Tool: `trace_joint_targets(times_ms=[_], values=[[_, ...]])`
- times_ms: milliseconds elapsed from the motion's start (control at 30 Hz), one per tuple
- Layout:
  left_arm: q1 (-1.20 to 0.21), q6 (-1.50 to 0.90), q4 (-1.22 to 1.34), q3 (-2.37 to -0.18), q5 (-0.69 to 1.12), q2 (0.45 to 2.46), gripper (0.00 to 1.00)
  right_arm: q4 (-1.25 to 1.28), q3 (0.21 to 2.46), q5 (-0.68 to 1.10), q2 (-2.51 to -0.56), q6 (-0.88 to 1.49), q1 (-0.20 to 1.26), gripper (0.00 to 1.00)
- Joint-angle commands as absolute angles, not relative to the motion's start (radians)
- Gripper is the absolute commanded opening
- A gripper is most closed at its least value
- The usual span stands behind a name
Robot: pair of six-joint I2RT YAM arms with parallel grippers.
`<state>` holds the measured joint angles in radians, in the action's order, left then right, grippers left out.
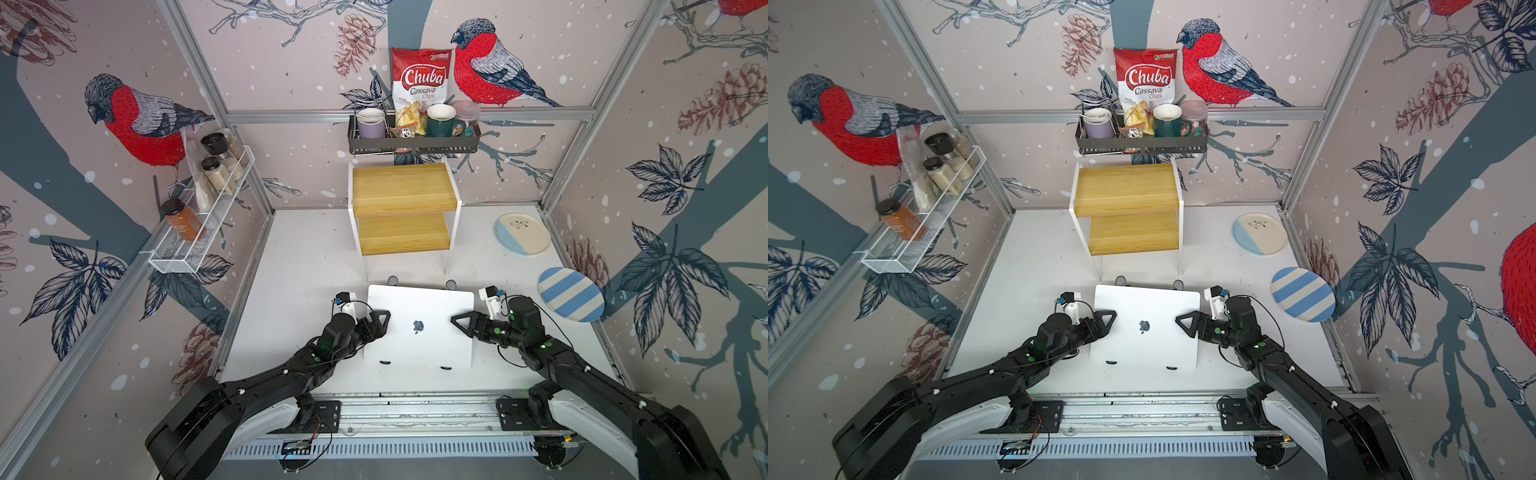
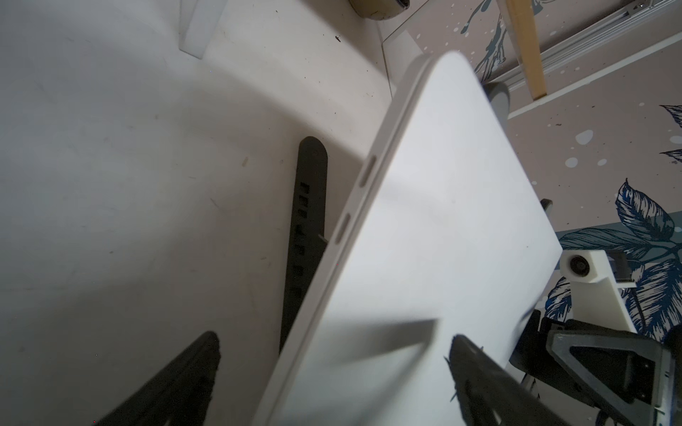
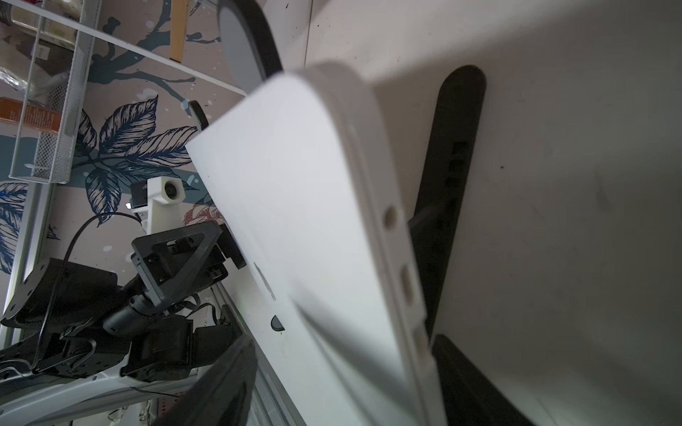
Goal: Close the laptop lid and set it aside
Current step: Pick up the laptop from the computer stand.
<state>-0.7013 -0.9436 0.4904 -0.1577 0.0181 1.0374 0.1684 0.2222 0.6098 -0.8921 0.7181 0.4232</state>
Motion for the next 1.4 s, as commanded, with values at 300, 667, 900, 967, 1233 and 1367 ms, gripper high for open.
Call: trace_joint_targets(times_ms=[300,667,900,967,1233,1367], values=[[-0.703,-0.989,0.633,-0.169,0.059,1.175,0.96,0.256,0.231,0.589,-0.813,0.792,0.508,0.59],[-0.703,-0.978,0.55,-0.162,0.006,1.138,0.96,0.25,0.255,0.559,-0.803,0.837,0.543,0.44],[-0.703,-0.971,0.474,-0.154,-0.028,1.074,0.96,0.292,0.255,0.546,-0.789,0.884,0.566,0.39],[-0.703,-0.971,0.467,-0.143,-0.041,1.055,0.96,0.303,0.261,0.538,-0.796,0.891,0.581,0.38],[-0.703,-0.971,0.408,-0.13,-0.078,0.966,0.96,0.306,0.287,0.507,-0.808,0.897,0.634,0.31],[-0.703,-0.976,0.393,-0.12,-0.094,0.928,0.96,0.317,0.29,0.491,-0.824,0.909,0.657,0.15]])
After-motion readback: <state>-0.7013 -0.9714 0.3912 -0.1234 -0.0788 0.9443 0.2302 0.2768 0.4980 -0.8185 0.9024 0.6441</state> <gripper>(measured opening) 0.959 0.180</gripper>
